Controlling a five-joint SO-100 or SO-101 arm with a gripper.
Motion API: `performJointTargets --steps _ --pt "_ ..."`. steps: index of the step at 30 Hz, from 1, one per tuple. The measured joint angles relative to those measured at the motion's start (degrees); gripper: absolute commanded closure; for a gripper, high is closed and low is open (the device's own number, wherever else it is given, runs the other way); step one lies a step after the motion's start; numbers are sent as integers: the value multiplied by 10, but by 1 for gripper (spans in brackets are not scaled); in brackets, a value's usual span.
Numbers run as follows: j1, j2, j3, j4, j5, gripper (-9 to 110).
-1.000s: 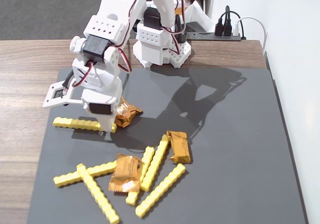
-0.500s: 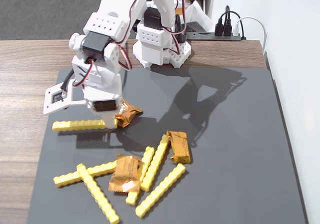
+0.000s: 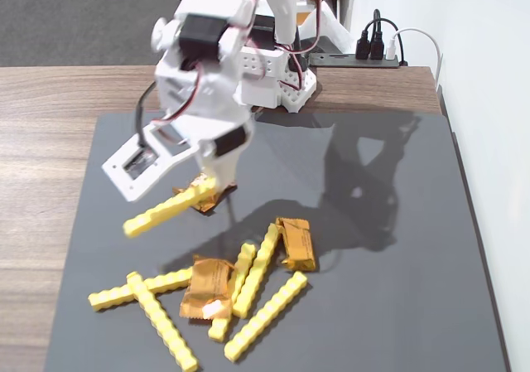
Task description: Grab a fry
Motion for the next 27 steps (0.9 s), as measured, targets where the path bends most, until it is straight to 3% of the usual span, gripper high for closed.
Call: performJointTargets --steps 17,27 --pt "-28 226 91 98 -302 101" --pt "-30 249 102 112 -362 101"
